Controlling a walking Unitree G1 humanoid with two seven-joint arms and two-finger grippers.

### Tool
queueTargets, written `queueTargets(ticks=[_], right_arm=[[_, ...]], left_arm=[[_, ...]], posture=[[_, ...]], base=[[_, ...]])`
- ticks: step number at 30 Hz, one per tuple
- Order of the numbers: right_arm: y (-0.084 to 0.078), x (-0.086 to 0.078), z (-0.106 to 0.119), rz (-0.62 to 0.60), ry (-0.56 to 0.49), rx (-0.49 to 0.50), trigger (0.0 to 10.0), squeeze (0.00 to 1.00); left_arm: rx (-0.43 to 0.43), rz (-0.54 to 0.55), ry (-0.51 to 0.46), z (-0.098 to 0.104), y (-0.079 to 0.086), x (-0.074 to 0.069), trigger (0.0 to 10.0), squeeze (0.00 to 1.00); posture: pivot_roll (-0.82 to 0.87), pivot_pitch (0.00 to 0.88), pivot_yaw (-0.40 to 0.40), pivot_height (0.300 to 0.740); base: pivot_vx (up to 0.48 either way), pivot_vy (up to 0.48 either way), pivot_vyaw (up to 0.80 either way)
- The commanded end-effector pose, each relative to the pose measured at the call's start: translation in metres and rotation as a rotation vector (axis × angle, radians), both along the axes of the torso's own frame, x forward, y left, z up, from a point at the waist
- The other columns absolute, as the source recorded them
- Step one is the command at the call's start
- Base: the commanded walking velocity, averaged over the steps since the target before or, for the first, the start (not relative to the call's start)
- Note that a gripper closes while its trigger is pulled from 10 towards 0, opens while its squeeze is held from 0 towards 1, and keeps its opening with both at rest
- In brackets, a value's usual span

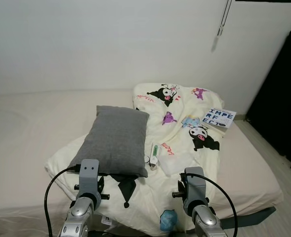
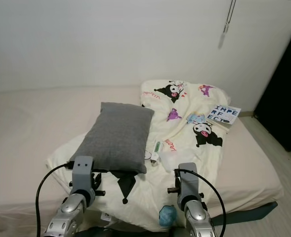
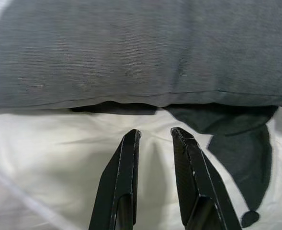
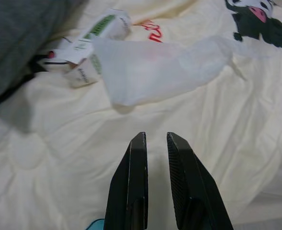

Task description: Clean up the room

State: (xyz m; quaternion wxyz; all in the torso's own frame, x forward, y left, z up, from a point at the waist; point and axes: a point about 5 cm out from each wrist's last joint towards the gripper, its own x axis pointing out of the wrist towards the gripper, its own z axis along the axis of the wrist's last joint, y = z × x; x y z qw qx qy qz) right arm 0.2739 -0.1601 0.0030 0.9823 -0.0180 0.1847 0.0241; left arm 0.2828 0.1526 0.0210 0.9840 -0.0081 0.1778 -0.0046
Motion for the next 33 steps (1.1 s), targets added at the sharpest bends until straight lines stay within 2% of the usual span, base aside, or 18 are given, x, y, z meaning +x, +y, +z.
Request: queueTargets(ticks=[1, 13, 17, 26, 27, 33], right_arm=[[-0.002, -0.001, 0.001, -0.012, -0.011, 0.003, 10.0, 0.00], [-0.007, 0.001, 0.003, -0.031, -0.013, 0.000, 10.0, 0.00], [-0.009, 0.004, 0.006, -0.012, -0.012, -0.030, 10.0, 0.00], [-0.016, 0.015, 0.015, 0.060, -0.001, -0.108, 10.0, 0.00], [-0.017, 0.026, 0.024, 0.134, -0.010, -0.151, 10.0, 1.00], [-0.019, 0.042, 0.039, 0.234, -0.037, -0.210, 10.0, 1.00]], left_arm=[[0.015, -0.004, 0.015, -0.002, 0.003, -0.003, 10.0, 0.00], [0.039, -0.020, 0.030, -0.001, 0.007, -0.005, 10.0, 0.00], [0.052, -0.019, 0.042, -0.004, 0.014, -0.006, 10.0, 0.00], [0.069, -0.027, 0.028, 0.003, 0.021, -0.006, 10.0, 0.00], [0.077, -0.059, 0.013, 0.007, 0.022, -0.007, 10.0, 0.00], [0.033, -0.169, -0.046, 0.017, 0.018, -0.012, 10.0, 0.00]], posture=[[0.05, 0.067, -0.020, 0.629], [0.06, 0.096, -0.007, 0.605], [0.07, 0.113, -0.005, 0.605], [0.07, 0.142, -0.001, 0.605], [0.07, 0.155, 0.003, 0.605], [0.08, 0.168, 0.001, 0.605]], base=[[0.000, 0.000, 0.00], [0.000, 0.000, 0.00], [0.000, 0.000, 0.00], [0.000, 0.000, 0.00], [0.000, 0.000, 0.00], [0.000, 0.000, 0.00]])
